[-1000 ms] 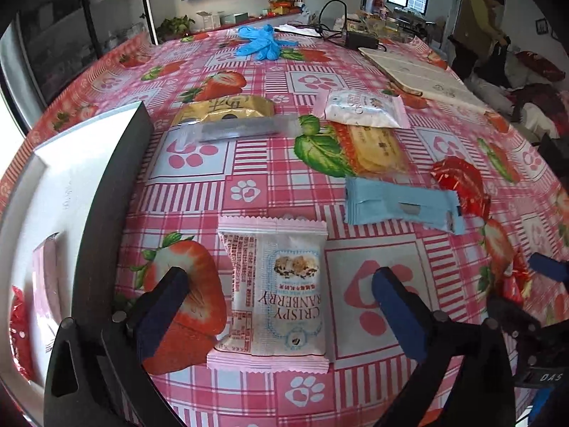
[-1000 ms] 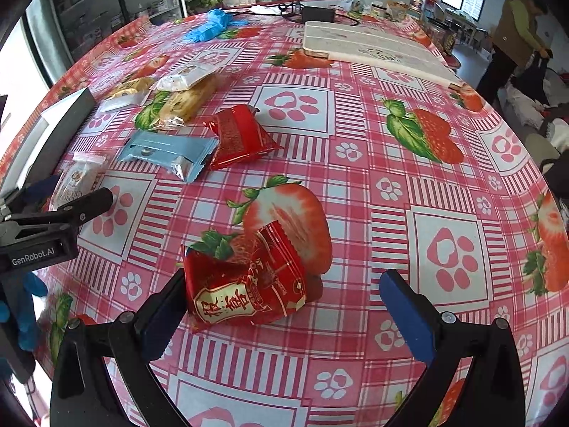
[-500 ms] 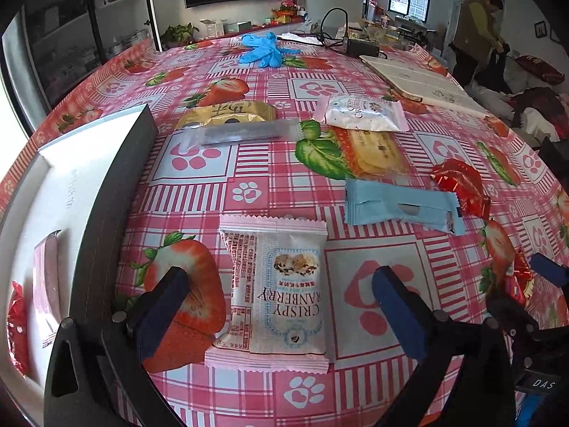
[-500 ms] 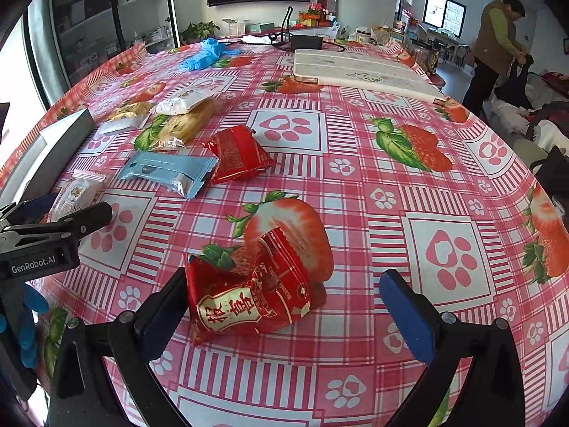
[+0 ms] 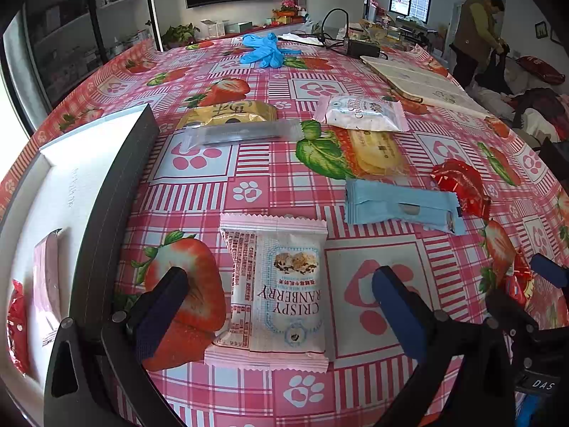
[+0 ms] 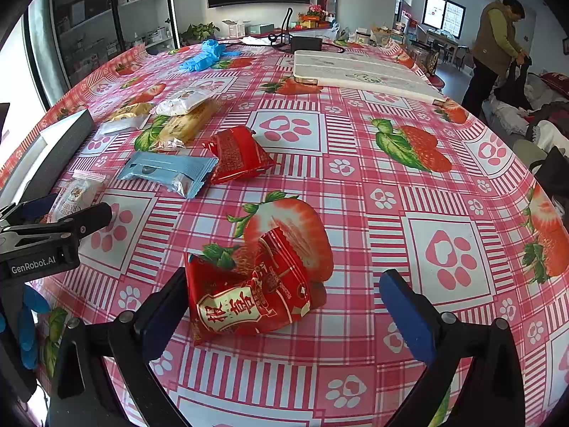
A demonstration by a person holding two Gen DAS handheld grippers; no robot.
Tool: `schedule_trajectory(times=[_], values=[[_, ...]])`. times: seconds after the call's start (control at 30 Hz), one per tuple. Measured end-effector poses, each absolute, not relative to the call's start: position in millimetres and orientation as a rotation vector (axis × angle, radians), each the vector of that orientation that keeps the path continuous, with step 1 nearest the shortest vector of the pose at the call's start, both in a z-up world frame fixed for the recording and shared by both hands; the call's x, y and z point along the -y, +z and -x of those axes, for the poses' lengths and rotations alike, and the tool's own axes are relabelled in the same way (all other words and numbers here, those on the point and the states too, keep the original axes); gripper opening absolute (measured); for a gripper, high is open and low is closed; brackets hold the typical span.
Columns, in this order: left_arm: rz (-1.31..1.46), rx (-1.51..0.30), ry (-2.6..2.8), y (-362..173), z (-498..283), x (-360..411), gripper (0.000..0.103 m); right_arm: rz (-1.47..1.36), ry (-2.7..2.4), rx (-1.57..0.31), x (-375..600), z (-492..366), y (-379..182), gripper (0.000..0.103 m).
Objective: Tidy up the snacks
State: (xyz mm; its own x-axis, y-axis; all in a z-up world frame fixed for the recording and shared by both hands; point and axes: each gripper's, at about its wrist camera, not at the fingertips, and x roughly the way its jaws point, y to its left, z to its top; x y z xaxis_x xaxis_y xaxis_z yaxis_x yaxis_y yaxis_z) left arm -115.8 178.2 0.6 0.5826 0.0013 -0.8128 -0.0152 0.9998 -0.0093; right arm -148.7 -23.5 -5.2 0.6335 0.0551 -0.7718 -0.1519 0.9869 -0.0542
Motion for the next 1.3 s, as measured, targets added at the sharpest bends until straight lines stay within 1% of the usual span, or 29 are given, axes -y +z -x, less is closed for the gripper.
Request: schedule_trajectory(times=[1.3], values=[[0.016, -0.946, 0.009, 0.3, 116.4, -178.5, 0.103, 0.120, 0.119, -0.876, 23.1, 149.3, -5.7, 0.103]])
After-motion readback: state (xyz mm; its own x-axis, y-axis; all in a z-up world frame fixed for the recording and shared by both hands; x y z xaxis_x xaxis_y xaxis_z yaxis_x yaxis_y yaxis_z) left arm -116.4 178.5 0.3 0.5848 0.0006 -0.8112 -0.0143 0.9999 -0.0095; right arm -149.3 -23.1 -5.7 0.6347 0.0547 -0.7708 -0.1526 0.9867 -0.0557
